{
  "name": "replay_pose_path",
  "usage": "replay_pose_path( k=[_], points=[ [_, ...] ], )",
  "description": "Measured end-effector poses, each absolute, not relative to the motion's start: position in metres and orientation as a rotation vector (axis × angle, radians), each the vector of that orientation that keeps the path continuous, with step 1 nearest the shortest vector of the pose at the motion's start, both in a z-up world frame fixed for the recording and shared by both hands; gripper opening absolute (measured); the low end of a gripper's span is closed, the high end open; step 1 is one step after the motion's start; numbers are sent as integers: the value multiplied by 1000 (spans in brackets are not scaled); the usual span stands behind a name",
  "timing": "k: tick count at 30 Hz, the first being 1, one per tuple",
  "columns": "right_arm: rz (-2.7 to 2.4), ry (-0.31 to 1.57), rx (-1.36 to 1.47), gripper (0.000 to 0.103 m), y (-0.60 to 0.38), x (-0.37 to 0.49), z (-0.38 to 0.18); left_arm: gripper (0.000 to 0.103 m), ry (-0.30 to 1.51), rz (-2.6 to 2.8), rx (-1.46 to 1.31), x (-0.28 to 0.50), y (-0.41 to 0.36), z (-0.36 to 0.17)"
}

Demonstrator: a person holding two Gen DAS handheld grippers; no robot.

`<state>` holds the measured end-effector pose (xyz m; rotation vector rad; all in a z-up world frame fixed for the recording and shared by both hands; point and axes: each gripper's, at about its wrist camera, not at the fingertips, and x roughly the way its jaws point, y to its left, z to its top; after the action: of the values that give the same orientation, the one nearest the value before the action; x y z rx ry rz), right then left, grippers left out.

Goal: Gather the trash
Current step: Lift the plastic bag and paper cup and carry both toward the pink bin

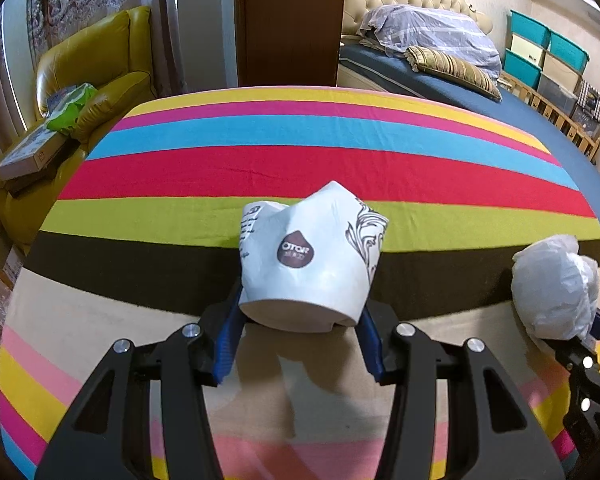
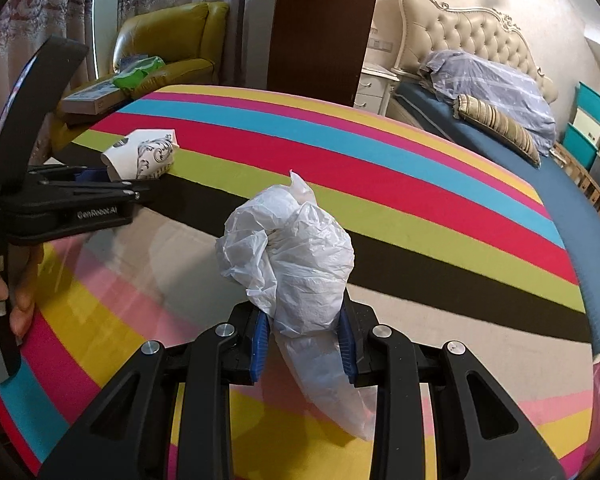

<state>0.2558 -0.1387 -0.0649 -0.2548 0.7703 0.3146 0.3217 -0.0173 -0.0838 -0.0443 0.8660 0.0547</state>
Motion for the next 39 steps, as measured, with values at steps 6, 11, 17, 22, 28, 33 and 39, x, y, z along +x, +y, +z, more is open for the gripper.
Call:
replay_pose_path(
  k=[6,11,17,22,28,33,39],
  points=[
    [317,767,-219,29,-152,243,-65,49,841,-7,-7,288,-43,-81],
    [306,751,-193,29,-168,233,-60,49,792,-35,59,259,-72,-76],
    [290,745,-152,29,-188,224,-58,49,770,-66,103,241,-93,-76],
    [279,737,-142,29,-198,216,-56,49,758,-99,134,230,-108,-74],
    [250,731,-141,29,-214,206,-56,49,749,-144,182,219,-126,-74],
    [214,743,-130,29,-233,198,-64,49,743,-176,210,214,-137,-74],
    [177,733,-111,29,-255,187,-63,49,740,-210,248,211,-152,-75]
  ],
)
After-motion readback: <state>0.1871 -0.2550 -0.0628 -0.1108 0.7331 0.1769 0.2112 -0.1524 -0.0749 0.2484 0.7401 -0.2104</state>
